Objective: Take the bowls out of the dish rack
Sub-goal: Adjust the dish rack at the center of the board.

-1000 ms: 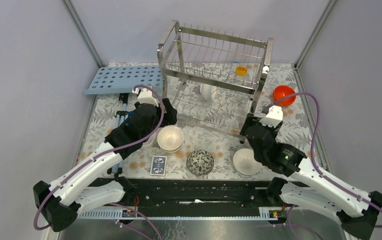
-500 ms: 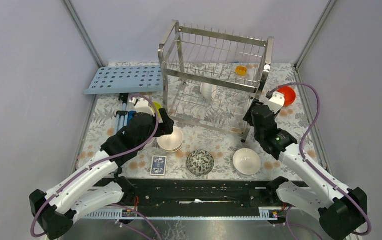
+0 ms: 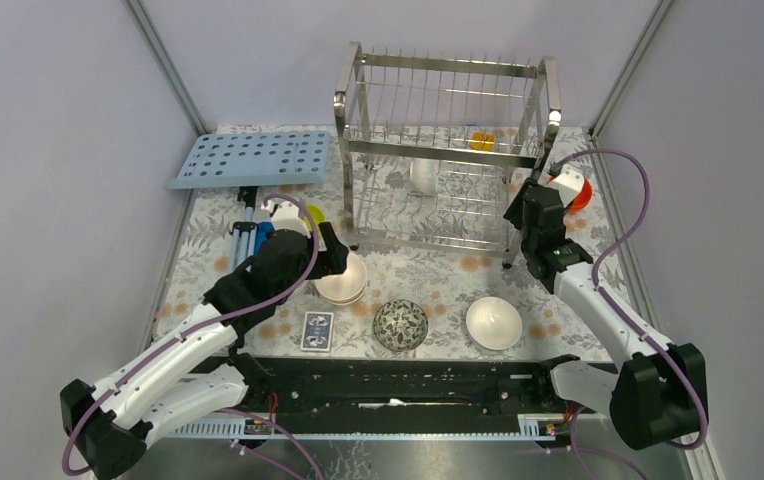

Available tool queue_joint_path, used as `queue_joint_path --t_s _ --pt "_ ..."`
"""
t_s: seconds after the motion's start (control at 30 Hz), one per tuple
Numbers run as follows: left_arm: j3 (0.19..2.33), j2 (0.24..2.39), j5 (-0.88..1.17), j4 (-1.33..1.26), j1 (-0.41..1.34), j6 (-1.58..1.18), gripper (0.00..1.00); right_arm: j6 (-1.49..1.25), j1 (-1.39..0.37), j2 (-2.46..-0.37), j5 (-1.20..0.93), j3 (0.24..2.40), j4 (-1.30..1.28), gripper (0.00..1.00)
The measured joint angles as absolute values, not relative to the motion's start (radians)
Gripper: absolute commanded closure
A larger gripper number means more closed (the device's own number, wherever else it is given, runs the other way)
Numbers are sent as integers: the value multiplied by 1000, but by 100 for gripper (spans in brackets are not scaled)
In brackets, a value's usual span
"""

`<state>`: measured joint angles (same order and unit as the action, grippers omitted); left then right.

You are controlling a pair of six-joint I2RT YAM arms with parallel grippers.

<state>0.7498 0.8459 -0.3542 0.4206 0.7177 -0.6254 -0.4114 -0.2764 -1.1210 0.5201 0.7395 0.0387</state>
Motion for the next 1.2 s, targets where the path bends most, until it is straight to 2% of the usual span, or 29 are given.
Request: queue_joint_path --t_s 0.17,0.4,0.77,1.07,1.2 --pt "750 846 -343 420 718 -625 12 -341 -224 -1182 486 739 138 32" --pt "749 846 -332 417 718 -625 12 -311 -194 -1220 446 755 171 29" --pt "774 942 -345 353 702 -609 11 -422 -176 -949 327 715 73 24" --pt "812 1145 -410 -67 652 -391 9 -508 -176 -737 167 637 -87 25" --pt "812 1256 -413 -199 601 -343 16 -521 -176 -695 118 627 -116 29"
